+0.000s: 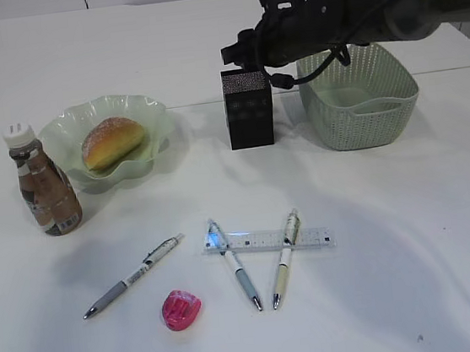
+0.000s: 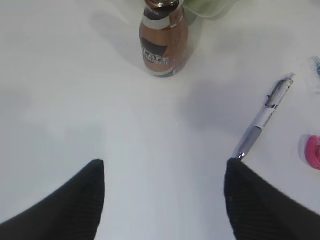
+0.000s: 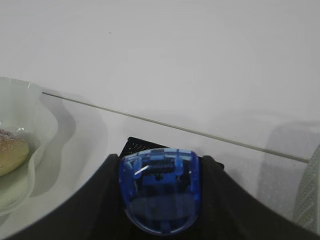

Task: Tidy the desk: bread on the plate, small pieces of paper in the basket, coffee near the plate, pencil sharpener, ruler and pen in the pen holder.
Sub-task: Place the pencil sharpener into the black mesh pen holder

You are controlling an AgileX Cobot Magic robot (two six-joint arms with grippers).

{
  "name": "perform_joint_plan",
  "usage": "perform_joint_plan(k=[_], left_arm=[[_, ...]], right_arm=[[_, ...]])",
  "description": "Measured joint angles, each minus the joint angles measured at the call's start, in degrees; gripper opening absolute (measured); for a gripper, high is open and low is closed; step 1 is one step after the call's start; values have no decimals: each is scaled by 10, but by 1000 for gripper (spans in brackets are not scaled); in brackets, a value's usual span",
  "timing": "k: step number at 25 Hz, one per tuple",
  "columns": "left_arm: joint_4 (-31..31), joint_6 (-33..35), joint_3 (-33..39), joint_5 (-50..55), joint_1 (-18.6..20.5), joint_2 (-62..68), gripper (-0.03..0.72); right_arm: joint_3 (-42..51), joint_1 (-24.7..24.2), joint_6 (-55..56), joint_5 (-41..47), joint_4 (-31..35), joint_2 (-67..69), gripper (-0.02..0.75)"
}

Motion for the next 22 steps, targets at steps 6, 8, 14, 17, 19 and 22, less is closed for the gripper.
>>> perform_joint_plan(k=[6,8,14,17,19,22], left_arm=[[0,0,0,0,0,0,525],[0,0,0,-1,0,0,525],[0,0,0,-12,0,0,525],[0,0,0,-13,0,0,525],[0,0,0,-13,0,0,525],[0,0,0,-13,0,0,525]], right_arm=[[-1,0,0,-10,0,17,354],[-1,0,0,-11,1,21,354],[-2,0,0,-29,3,22,354],[-3,0,0,-35,3,22,354],[-3,0,0,-38,3,22,354],[-3,0,0,-38,3,22,354]])
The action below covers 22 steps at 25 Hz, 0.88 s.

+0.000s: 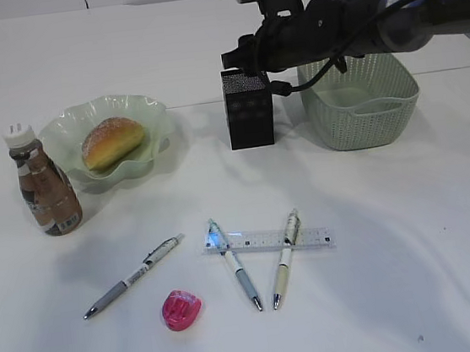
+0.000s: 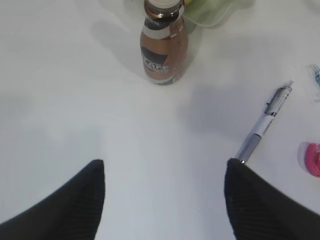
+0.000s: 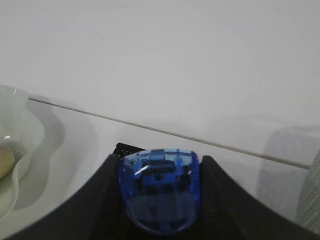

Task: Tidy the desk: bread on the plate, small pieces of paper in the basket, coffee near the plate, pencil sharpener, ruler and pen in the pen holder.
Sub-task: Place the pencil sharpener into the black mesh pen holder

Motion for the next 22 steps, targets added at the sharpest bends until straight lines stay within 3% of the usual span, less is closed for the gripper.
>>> perform_joint_plan(k=[22], left_arm=[[0,-1,0,-17,0,0,525]], right_arm=[[0,0,-1,-17,0,9,354]])
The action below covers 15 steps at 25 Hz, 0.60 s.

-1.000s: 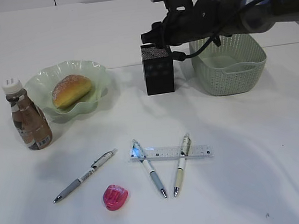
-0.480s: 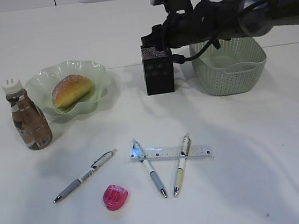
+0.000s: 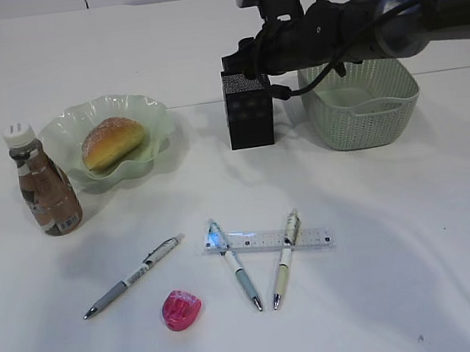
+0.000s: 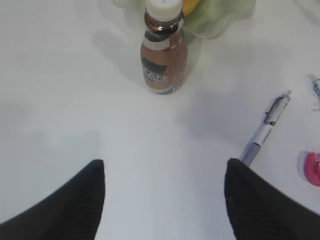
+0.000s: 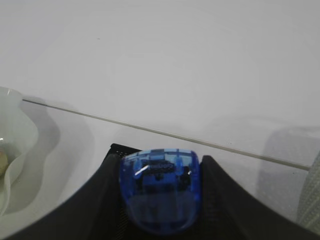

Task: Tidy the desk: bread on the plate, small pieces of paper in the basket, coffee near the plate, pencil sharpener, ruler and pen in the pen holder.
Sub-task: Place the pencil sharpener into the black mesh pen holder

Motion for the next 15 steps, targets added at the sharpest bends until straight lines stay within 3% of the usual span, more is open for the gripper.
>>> perform_joint_plan(k=[15], left_arm=[[0,0,0,0,0,0,525]], right_arm=[[0,0,0,0,0,0,403]])
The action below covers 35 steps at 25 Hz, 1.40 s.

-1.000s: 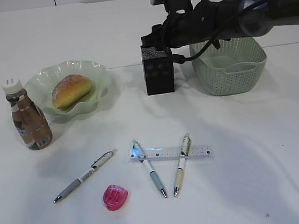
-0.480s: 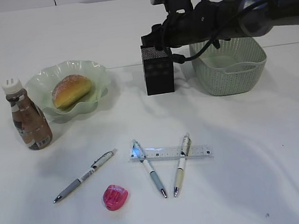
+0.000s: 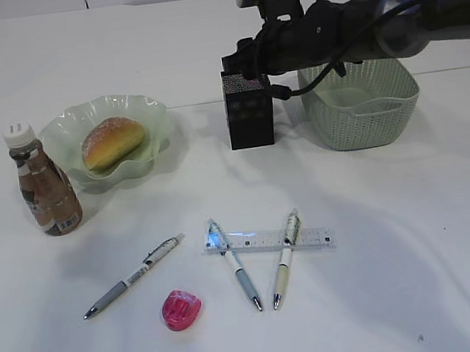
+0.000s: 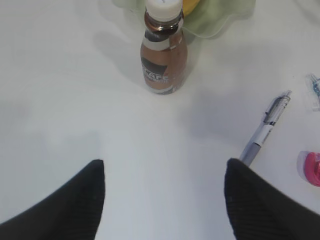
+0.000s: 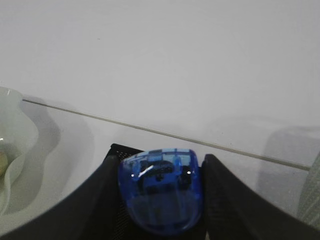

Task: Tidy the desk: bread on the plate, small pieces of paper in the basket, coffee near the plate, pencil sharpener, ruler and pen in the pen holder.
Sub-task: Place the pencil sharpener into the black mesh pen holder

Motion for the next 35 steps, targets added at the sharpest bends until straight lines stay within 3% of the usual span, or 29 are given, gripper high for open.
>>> perform_joint_plan(k=[17,22,24,25,26,27,35], left_arm=[[0,0,0,0,0,0,525],[0,0,0,0,0,0,526],[0,0,0,0,0,0,525],[0,0,0,0,0,0,525],[0,0,0,0,0,0,525],[0,0,0,0,0,0,525],[0,0,0,7,0,0,525]], right_arm=[[-6,0,0,7,2,0,428],[-79,0,0,126,2,0,428],[-79,0,0,126,2,0,428],[-122,0,0,186,0,0,428],[-122,0,0,186,0,0,428],[-157,0,0,262,-16,0,427],[-290,0,0,519,-75,0,426]])
